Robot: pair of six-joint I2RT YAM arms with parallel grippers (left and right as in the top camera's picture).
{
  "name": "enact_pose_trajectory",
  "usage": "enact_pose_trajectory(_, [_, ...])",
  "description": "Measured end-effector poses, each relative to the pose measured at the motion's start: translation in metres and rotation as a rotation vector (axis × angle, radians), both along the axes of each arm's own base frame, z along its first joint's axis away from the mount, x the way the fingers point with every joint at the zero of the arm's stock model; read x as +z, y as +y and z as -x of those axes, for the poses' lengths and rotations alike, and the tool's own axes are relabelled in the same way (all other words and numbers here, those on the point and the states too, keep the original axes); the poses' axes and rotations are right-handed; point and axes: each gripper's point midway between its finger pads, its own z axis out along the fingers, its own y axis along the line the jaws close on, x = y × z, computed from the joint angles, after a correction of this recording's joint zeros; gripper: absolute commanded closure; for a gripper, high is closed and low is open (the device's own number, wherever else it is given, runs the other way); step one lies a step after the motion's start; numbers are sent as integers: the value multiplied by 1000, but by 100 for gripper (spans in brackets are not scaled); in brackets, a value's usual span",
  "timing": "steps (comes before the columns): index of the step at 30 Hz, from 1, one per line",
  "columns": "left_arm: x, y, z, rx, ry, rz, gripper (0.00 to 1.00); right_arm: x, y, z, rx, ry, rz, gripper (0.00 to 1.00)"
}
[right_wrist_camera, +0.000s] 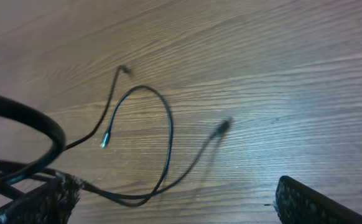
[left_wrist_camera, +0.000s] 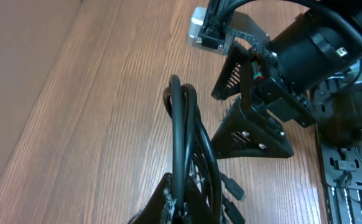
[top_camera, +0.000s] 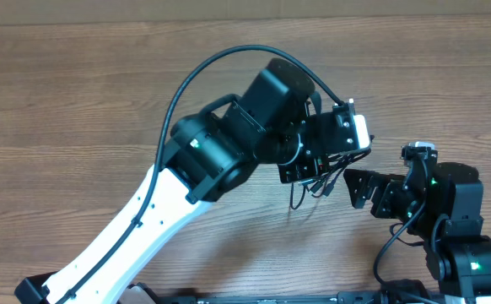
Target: Untangle cables
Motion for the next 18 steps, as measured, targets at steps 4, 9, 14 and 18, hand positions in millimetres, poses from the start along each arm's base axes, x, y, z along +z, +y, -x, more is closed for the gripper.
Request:
enact_pose_trajectory(4, [2, 8, -10, -2, 6, 20, 96, 2, 4, 0, 31, -15, -2, 0])
enact_pose_trajectory(9, [8, 26, -22, -36, 38, 75, 96, 7, 13, 1, 100, -40, -13, 0])
enact_pose_trajectory(14, [9, 34, -10, -149, 58, 104, 96, 19, 31, 3, 222, -100, -56, 0])
enact_pose_trajectory(18, [5, 36, 2, -224, 44, 88, 96, 27, 45, 8, 321, -139, -89, 2])
